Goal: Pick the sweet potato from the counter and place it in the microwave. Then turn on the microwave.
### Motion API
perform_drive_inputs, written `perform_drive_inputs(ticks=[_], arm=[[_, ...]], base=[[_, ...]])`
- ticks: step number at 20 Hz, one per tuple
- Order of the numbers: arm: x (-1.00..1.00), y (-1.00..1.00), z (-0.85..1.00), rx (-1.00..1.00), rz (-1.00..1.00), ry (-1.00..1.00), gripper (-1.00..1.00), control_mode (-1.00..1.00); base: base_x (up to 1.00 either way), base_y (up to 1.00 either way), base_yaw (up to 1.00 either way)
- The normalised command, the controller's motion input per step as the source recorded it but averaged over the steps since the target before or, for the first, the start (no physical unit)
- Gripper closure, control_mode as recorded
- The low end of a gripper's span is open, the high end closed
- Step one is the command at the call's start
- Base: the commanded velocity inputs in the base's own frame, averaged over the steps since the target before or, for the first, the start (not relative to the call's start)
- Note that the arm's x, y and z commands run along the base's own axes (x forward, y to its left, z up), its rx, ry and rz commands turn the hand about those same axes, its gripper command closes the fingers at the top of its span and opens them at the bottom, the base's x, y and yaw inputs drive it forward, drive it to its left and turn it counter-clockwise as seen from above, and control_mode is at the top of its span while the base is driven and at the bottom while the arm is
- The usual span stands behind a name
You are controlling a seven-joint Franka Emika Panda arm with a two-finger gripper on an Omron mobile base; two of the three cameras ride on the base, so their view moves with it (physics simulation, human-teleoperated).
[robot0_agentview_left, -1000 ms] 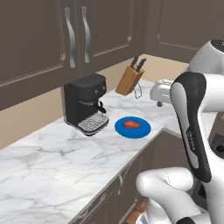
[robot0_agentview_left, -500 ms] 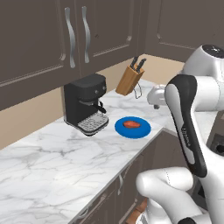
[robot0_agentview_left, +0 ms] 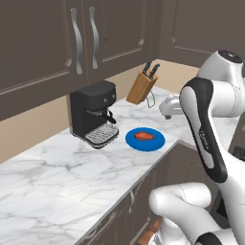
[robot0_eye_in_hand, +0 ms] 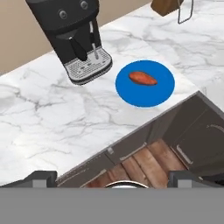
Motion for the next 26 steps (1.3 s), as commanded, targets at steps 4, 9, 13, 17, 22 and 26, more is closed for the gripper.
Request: perform_drive_inputs(ticks=[4, 9, 13, 17, 22, 26], arm=[[0.26, 0.0, -0.11, -0.1, 0.06, 0.01, -1.0, -1.0], [0.25, 0.0, -0.13, -0.14, 0.0, 0.02, -1.0, -1.0], [0.21, 0.0, -0.14, -0.14, 0.0, 0.0, -1.0, -1.0], [0.19, 0.0, -0.16, -0.07, 0.0, 0.0, -1.0, -1.0], [0.13, -0.01, -0.15, 0.0, 0.0, 0.0, -1.0, -1.0], [0.03, -0.01, -0.11, 0.0, 0.05, 0.0, -1.0, -1.0]], base=[[0.0, 0.0, 0.0], [0.0, 0.0, 0.0], [0.0, 0.0, 0.0], [0.0, 0.0, 0.0], [0.0, 0.0, 0.0], [0.0, 0.0, 0.0]])
